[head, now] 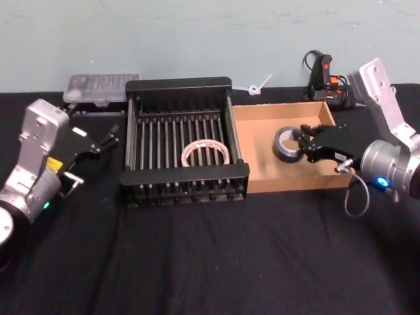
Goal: Pick up the white tape and place it into the black box , Pick up the silver tape and place it into the brown box.
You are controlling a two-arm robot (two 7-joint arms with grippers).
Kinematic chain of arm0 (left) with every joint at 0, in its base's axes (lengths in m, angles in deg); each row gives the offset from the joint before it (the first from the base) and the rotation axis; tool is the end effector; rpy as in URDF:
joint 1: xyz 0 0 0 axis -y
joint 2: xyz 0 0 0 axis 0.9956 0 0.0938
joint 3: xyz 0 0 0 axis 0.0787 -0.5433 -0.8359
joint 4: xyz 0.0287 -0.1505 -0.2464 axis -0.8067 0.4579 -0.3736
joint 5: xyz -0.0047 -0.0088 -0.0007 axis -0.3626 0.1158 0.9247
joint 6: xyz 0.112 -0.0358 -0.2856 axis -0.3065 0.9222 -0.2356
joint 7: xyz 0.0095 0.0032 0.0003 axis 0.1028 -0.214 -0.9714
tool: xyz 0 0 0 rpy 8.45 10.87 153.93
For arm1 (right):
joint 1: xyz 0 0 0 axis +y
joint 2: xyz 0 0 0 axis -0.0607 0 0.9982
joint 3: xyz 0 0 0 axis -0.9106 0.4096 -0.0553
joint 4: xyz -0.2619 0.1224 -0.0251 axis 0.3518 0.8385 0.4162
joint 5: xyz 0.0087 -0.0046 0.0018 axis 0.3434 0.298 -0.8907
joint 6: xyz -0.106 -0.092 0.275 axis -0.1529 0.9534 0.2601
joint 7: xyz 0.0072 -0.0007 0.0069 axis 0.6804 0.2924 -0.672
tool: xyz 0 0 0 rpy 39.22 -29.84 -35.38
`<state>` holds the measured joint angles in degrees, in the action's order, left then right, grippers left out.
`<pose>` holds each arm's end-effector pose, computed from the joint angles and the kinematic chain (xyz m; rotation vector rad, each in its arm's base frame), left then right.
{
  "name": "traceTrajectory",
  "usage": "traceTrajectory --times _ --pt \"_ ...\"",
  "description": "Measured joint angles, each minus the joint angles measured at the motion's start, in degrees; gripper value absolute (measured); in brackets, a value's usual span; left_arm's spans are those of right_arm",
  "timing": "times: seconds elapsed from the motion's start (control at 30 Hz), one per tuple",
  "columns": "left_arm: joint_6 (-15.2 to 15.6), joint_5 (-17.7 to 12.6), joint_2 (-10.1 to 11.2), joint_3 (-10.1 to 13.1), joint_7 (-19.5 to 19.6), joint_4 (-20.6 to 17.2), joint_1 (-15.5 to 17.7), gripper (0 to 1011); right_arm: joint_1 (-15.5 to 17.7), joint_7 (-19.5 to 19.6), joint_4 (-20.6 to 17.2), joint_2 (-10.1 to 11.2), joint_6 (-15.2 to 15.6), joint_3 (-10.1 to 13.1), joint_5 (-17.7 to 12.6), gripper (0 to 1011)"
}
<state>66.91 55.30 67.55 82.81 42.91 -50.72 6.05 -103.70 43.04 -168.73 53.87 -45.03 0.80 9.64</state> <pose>0.3581 0.0826 -0.3023 0.3042 -0.2848 1.2480 0.3889 -0.0496 -0.2369 -0.3896 0.1038 -0.9493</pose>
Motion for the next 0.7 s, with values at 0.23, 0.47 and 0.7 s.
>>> traceTrajectory --times 0.23,0.47,0.7 --pt "0.0 0.0 0.0 0.0 0.0 0.0 0.0 1001 -3.1 1.2 4.9 -2.5 -0.1 0.3 2.3 152" --pt "0.0 0.0 0.0 0.0 0.0 0.0 0.0 1001 -3.8 1.6 6.3 -3.2 -0.1 0.5 2.9 151" --pt "0.0 0.0 0.0 0.0 0.0 0.0 0.0 1002 -3.6 1.5 6.0 -3.1 -0.1 0.4 2.9 151"
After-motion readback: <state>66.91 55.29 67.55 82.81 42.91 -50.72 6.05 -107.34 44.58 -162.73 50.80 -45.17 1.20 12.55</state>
